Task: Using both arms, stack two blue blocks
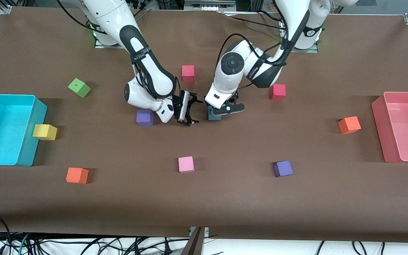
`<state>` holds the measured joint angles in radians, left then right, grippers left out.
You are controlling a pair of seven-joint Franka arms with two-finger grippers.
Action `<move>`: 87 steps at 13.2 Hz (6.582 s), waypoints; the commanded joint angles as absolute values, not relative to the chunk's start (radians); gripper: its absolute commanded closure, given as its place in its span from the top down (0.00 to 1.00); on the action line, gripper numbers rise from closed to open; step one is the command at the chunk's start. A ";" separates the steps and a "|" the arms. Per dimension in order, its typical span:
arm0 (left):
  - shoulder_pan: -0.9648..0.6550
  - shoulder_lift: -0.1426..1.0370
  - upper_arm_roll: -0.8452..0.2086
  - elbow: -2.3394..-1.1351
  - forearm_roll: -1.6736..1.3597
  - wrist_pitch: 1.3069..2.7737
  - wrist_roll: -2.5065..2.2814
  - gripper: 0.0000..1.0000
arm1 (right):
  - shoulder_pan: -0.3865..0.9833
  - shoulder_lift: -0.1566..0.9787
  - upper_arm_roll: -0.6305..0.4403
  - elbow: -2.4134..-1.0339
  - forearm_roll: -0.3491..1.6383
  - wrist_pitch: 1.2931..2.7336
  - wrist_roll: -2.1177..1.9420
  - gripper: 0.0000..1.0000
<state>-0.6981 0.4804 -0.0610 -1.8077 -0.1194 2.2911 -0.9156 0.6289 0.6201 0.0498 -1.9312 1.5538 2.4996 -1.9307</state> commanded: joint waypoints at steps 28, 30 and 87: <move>-0.349 0.079 -0.054 -1.801 -0.123 1.869 -0.636 1.00 | 0.617 0.618 0.055 -1.933 1.577 2.487 -1.960 0.99; -0.263 0.023 -0.052 -1.801 -0.121 1.787 -0.489 1.00 | 0.617 0.618 0.055 -1.933 1.577 2.487 -1.960 0.99; -0.133 -0.069 0.112 -1.675 0.031 1.577 -0.074 1.00 | -0.052 -0.003 0.005 -1.648 -0.011 1.623 0.049 1.00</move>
